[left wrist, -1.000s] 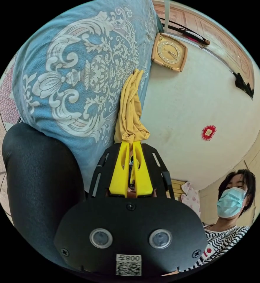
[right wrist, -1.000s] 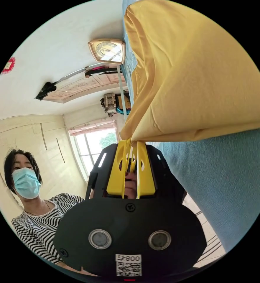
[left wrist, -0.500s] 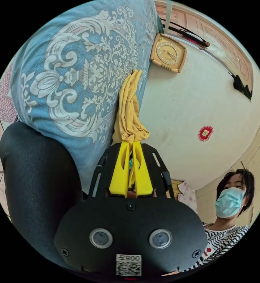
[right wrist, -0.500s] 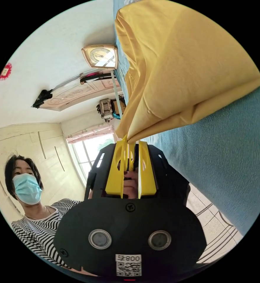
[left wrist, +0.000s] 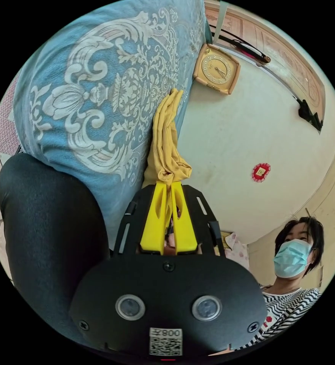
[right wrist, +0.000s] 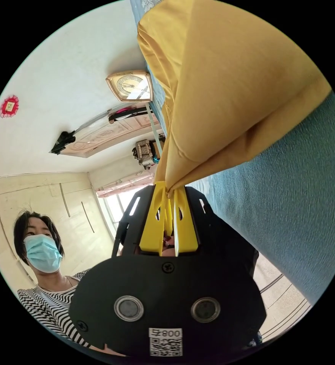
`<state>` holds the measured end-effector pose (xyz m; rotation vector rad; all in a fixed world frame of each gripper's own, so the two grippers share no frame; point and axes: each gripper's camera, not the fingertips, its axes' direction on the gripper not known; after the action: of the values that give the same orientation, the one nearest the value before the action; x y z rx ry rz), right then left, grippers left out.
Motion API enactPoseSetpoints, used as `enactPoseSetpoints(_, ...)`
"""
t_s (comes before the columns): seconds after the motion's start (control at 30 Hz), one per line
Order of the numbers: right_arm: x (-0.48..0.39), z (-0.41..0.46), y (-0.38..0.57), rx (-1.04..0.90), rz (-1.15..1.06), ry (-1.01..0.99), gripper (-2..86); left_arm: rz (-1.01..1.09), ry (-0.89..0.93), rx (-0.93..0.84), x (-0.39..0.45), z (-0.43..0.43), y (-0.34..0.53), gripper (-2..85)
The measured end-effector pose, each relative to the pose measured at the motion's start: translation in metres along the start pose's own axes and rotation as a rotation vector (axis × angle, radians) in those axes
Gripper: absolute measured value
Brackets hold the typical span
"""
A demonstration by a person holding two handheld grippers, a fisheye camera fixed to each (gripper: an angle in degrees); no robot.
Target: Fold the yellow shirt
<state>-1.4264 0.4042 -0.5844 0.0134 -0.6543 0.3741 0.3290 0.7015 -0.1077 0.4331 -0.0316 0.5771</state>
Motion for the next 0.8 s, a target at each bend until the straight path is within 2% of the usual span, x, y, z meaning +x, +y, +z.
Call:
enactPoseSetpoints(0.17,-0.013,-0.016,0.003,-0.003,-0.036,0.034,1.4,0.101,-0.031,-0.045,0.03,-0.006,-0.027,3.7)
enactPoseSetpoints(0.33,-0.023,-0.041,0.01,0.014,-0.048,0.041,1.0,0.187,-0.086,-0.008,0.061,-0.013,-0.075,5.9)
enactPoseSetpoints(0.53,-0.029,-0.065,0.016,0.0,-0.047,0.076,1.0,0.241,-0.194,-0.18,0.098,0.051,-0.172,13.9)
enactPoseSetpoints(0.8,-0.044,-0.1,0.014,-0.017,-0.055,0.092,0.9,0.308,-0.298,-0.286,0.167,0.126,-0.283,14.0)
